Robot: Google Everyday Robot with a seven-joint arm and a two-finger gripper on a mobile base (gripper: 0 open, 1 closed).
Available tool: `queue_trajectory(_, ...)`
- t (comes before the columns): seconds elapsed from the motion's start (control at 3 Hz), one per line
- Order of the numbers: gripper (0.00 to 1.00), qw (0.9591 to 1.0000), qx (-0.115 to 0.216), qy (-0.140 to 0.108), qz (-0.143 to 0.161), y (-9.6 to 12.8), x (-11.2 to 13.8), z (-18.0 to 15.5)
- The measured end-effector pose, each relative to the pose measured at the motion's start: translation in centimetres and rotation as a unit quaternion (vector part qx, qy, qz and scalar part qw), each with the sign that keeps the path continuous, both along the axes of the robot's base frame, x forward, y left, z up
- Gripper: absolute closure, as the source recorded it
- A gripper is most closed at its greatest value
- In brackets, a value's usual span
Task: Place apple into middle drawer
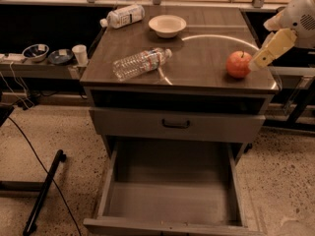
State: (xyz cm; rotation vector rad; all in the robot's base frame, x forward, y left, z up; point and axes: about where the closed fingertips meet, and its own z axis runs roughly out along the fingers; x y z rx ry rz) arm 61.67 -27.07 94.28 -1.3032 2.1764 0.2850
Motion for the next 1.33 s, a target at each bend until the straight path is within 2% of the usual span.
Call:
queue_trajectory(0.33,0.00,0.9989,0.032,0.012,-0.033,-0.5,3.3,-2.1)
queue_trajectory(0.67,0.00,0.9971,0.049,0.023,-0.054,-0.6,5.3,-4.0)
queue_trajectory(1.0,0.16,0.9954,0.063,0.040,-0.060,0.1,6.2,-6.2)
queue_trajectory(1.33,0.39,0.9950,0.067,0.056,-0.050,1.8,6.6,-8.3)
